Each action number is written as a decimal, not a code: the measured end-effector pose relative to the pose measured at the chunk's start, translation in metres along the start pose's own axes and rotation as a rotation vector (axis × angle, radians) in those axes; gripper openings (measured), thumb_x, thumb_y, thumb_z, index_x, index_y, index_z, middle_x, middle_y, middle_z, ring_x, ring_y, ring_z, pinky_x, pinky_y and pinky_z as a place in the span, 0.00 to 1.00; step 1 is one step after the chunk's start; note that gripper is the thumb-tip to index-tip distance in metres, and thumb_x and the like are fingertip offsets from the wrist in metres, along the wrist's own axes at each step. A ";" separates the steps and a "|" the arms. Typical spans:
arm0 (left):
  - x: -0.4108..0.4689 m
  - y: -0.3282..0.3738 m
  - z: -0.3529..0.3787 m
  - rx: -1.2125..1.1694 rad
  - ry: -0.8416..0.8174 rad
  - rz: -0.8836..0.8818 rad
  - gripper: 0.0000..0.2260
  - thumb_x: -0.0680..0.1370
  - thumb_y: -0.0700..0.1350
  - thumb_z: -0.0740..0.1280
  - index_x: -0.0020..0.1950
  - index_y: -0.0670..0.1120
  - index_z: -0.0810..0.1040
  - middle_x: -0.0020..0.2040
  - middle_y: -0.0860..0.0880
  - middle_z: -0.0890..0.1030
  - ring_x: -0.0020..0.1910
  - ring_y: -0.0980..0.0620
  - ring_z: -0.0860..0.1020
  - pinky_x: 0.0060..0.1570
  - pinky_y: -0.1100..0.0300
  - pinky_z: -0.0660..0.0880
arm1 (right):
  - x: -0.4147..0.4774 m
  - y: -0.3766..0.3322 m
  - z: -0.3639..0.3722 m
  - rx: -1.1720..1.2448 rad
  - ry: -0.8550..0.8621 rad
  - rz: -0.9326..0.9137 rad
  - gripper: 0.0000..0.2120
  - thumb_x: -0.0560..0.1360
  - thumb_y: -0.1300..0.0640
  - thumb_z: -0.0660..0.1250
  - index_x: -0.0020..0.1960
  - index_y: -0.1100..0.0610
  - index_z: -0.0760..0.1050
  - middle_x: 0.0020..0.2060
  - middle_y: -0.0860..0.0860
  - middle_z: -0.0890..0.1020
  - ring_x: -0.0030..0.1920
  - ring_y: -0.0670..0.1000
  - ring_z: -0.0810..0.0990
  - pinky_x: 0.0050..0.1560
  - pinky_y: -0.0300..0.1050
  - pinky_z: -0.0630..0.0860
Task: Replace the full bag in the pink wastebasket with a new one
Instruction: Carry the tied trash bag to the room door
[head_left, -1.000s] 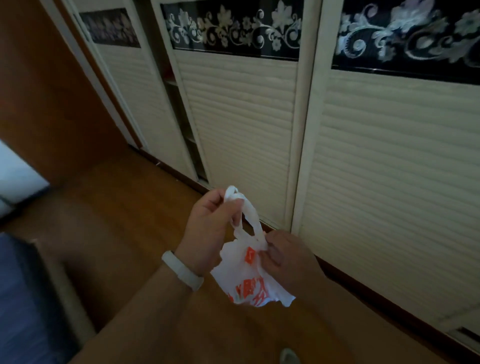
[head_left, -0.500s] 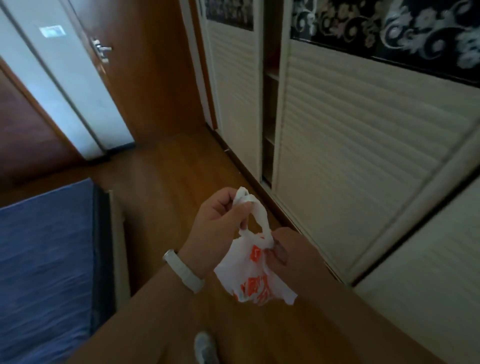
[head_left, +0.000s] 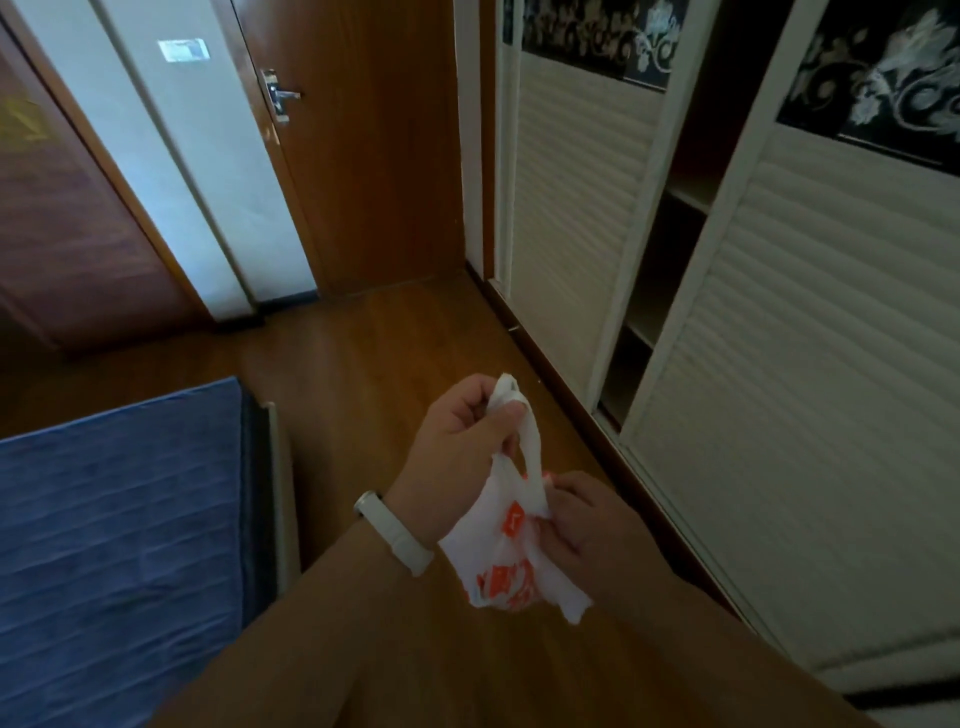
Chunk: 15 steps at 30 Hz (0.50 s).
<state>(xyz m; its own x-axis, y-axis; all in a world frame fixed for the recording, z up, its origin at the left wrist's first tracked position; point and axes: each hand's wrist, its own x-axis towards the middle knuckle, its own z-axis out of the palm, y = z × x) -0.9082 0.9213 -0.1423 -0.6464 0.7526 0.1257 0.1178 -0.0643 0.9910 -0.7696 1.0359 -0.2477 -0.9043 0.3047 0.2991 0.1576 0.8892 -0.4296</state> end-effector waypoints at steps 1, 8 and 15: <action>0.009 -0.002 -0.009 -0.010 -0.005 0.010 0.05 0.80 0.39 0.63 0.46 0.44 0.77 0.34 0.51 0.78 0.34 0.53 0.76 0.39 0.62 0.78 | 0.015 0.000 0.006 -0.031 -0.008 0.008 0.17 0.78 0.44 0.58 0.57 0.53 0.77 0.52 0.48 0.80 0.47 0.40 0.74 0.46 0.23 0.64; 0.093 -0.028 -0.058 -0.021 0.019 0.003 0.05 0.80 0.38 0.62 0.47 0.38 0.76 0.35 0.47 0.77 0.35 0.50 0.75 0.41 0.60 0.78 | 0.116 0.029 0.056 -0.008 -0.027 0.006 0.15 0.77 0.44 0.59 0.55 0.52 0.77 0.50 0.47 0.80 0.46 0.39 0.72 0.44 0.23 0.60; 0.206 -0.052 -0.106 0.056 0.123 -0.069 0.07 0.80 0.38 0.61 0.44 0.43 0.76 0.34 0.50 0.78 0.35 0.51 0.77 0.44 0.55 0.78 | 0.251 0.082 0.107 0.148 -0.011 -0.069 0.15 0.78 0.44 0.58 0.55 0.51 0.76 0.47 0.46 0.79 0.44 0.41 0.73 0.45 0.27 0.67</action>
<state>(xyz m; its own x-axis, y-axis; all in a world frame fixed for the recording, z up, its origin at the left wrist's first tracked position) -1.1278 1.0104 -0.1631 -0.7413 0.6681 0.0651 0.1092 0.0243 0.9937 -1.0257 1.1489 -0.2992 -0.9154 0.2403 0.3229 0.0356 0.8474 -0.5298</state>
